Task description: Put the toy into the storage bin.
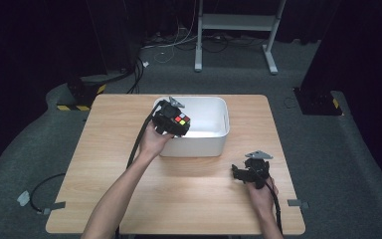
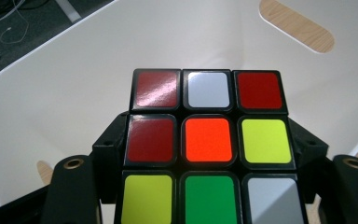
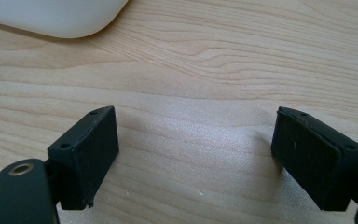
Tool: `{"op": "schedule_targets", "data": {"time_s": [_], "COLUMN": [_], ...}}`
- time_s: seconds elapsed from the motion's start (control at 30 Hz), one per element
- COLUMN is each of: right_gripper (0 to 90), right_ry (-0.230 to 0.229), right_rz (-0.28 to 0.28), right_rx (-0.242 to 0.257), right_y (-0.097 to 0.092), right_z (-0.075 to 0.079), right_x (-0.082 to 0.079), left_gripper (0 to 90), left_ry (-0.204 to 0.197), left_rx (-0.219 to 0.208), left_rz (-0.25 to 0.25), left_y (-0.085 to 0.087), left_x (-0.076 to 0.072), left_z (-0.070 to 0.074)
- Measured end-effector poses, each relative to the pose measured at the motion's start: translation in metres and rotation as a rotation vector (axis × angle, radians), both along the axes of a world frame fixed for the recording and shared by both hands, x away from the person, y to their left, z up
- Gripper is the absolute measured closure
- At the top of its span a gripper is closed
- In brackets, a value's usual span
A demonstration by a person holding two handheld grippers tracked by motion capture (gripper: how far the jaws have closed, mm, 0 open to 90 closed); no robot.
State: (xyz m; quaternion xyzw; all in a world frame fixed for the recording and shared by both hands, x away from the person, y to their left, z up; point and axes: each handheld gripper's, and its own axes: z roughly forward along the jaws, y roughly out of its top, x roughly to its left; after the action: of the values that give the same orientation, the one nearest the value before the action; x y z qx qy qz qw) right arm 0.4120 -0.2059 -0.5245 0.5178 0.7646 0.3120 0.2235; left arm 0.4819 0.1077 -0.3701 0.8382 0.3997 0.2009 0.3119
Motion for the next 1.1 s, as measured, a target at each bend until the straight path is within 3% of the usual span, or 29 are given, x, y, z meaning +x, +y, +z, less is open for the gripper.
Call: {"op": "schedule_targets", "data": {"time_s": [0.57,1.1], "right_gripper": [14.7,14.7], "right_ry": [0.000,0.000], "right_rz": [0.000,0.000], "right_rx": [0.000,0.000], "right_y": [0.000,0.000], "right_z": [0.000,0.000], "right_x": [0.000,0.000], "left_gripper": [33.1,33.0], "left_ry": [0.001,0.004], "left_rx": [-0.017,0.002], "left_rz": [0.034,0.059], "left_y": [0.015,0.025], "left_x": [-0.002,-0.002], "left_z": [-0.004,-0.009]}}
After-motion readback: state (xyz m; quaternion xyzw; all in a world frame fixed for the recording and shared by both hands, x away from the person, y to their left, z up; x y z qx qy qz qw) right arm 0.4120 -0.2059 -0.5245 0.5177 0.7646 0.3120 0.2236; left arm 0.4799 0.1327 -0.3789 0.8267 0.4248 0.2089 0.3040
